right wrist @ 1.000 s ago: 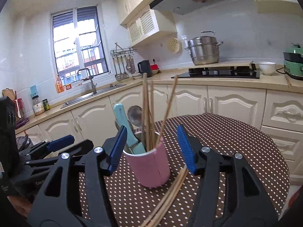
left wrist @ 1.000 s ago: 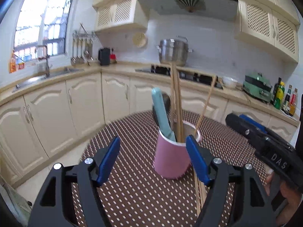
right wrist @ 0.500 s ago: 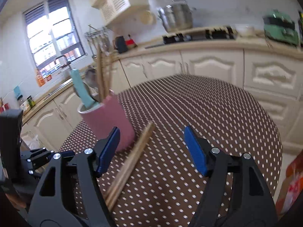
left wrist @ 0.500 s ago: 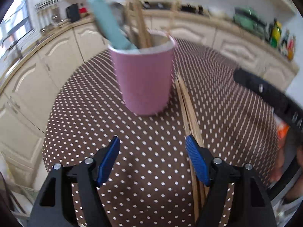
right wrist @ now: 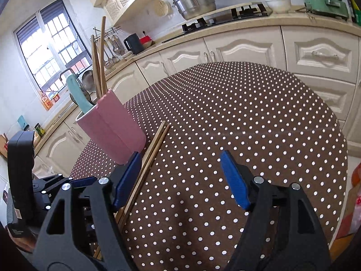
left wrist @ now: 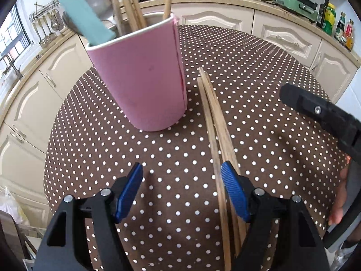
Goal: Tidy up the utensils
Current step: 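Grasp a wooden chopstick with the left tool while the right tool grasps another chopstick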
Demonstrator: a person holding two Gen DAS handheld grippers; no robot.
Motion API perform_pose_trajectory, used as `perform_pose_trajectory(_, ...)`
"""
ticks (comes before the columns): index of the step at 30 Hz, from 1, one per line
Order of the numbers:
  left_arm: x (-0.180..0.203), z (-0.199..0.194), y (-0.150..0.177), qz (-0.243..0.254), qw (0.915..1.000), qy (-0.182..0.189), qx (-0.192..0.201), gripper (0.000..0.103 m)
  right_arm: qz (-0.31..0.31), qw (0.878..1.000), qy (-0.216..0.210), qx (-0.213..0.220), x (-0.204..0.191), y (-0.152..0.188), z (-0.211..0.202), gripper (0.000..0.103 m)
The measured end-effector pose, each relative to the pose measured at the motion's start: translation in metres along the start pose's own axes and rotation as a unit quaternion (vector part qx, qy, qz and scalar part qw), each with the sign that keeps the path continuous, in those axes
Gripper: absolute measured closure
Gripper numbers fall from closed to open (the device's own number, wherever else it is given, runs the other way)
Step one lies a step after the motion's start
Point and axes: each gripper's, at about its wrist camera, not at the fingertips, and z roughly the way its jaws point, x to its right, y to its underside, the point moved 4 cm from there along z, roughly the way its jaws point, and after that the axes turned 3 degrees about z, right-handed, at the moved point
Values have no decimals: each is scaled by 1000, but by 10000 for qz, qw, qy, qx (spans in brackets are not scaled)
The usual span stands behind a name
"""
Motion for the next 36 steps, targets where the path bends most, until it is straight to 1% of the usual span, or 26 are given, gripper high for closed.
perform_pose_trajectory(1,2,3,-2,60,10000,-34,-71,32,31,10000,-27,-29,1,0,1,31)
perform_pose_trajectory(3,5,6,-6,118,9999,-72,-12,32,67,9999,-44,-80,3,2,2,31)
perform_pose_trajectory(5,4,8,-9,3,10000,12,-47,32,70,9999,-55,-107,2,2,4,31)
perform_pose_trajectory(6,3,8,-10,-76,9999,102,-38,37,58,9999,-54,-123,2,3,4,31)
perform_pose_trajectory(7,3,9,-11,-85,9997,238,-18,50,45,9999,-56,-145,1,3,5,31)
perform_pose_trajectory(8,4,7,-11,-103,9988,471,33,56,31,9998,-51,-169,1,4,6,31)
perform_pose_trajectory(10,6,5,-9,-45,9984,553,85,69,-44,9996,-22,-261,-1,5,9,31)
perform_pose_trajectory(11,7,3,-9,-11,9981,607,102,74,-98,9994,-13,-334,-4,5,11,31)
perform_pose_trajectory(13,6,1,-7,-54,9977,672,98,93,-231,9984,52,-504,-9,7,18,31)
perform_pose_trajectory(14,3,0,-5,-98,9975,688,88,96,-307,9978,88,-582,-12,8,21,31)
perform_pose_trajectory(17,-6,-3,0,-298,9955,901,65,97,-602,9945,257,-813,-24,13,29,31)
perform_pose_trajectory(20,-11,-8,11,-337,9941,1032,74,97,-872,9906,455,-948,-38,20,36,31)
perform_pose_trajectory(22,-16,-8,21,-325,9934,1098,80,97,-1080,9870,628,-1010,-48,24,40,31)
perform_pose_trajectory(26,-29,-10,29,-511,9904,1284,55,97,-1323,9810,879,-1115,-59,28,49,31)
perform_pose_trajectory(28,-33,-10,36,-552,9896,1329,62,96,-1367,9789,990,-1154,-63,29,53,31)
perform_pose_trajectory(34,-43,-14,52,-572,9894,1328,89,96,-1549,9725,1131,-1319,-85,32,66,30)
perform_pose_trajectory(36,-43,-12,52,-586,9892,1344,87,96,-1611,9703,1203,-1347,-97,33,73,30)
